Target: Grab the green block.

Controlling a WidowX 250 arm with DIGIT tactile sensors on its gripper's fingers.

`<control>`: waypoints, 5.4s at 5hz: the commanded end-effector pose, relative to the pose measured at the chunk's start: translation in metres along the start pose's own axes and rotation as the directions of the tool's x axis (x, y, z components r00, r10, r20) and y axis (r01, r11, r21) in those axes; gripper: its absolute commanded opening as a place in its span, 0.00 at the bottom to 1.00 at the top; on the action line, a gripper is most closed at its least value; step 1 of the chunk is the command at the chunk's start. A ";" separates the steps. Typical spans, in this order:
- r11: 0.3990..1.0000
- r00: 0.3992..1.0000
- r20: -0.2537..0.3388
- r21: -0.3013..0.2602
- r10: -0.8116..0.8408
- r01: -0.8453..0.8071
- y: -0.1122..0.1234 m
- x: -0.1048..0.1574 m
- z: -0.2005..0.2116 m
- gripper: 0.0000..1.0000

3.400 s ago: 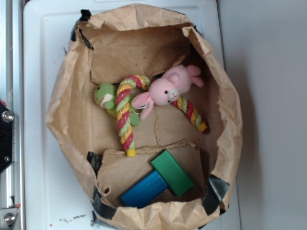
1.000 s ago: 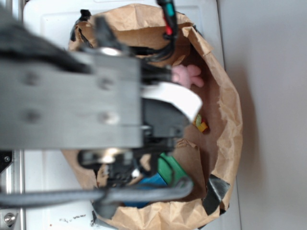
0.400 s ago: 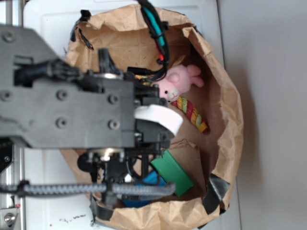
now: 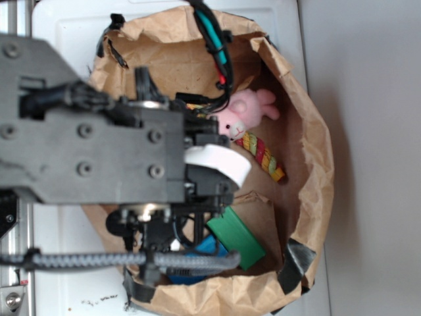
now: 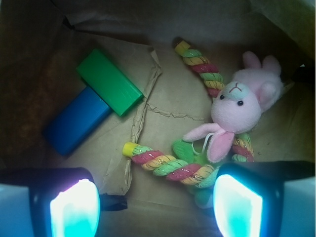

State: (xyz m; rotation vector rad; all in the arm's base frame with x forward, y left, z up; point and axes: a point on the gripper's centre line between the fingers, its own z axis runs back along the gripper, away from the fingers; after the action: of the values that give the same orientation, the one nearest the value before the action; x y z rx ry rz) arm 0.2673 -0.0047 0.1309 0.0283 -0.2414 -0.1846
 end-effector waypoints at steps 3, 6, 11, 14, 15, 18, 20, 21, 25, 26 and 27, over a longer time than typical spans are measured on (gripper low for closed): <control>0.998 0.998 0.058 0.070 0.004 -0.008 0.006 0.033 -0.026 1.00; 0.997 0.996 0.072 0.060 -0.046 0.041 -0.006 0.050 -0.055 1.00; 0.993 0.981 0.164 -0.041 -0.105 0.113 -0.063 0.048 -0.050 1.00; 0.987 0.981 0.155 -0.089 -0.119 0.134 -0.080 0.051 -0.060 1.00; 0.983 0.976 0.173 -0.100 -0.134 0.152 -0.084 0.052 -0.061 1.00; 0.948 0.929 0.252 -0.093 -0.273 0.304 -0.086 0.057 -0.070 1.00; 0.938 0.922 0.227 -0.080 -0.314 0.339 -0.080 0.065 -0.080 1.00; 0.945 0.931 0.207 -0.065 -0.301 0.320 -0.079 0.073 -0.084 1.00; 0.973 0.960 0.169 -0.030 -0.221 0.229 -0.066 0.070 -0.073 0.00; 0.985 0.973 0.172 -0.048 -0.156 0.166 -0.047 0.068 -0.059 0.00; 0.995 0.983 0.170 -0.049 -0.072 0.082 -0.018 0.073 -0.045 0.00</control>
State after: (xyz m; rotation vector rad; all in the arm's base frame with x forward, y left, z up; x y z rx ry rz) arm 0.3343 -0.0399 0.0700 -0.0457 -0.2984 -0.2808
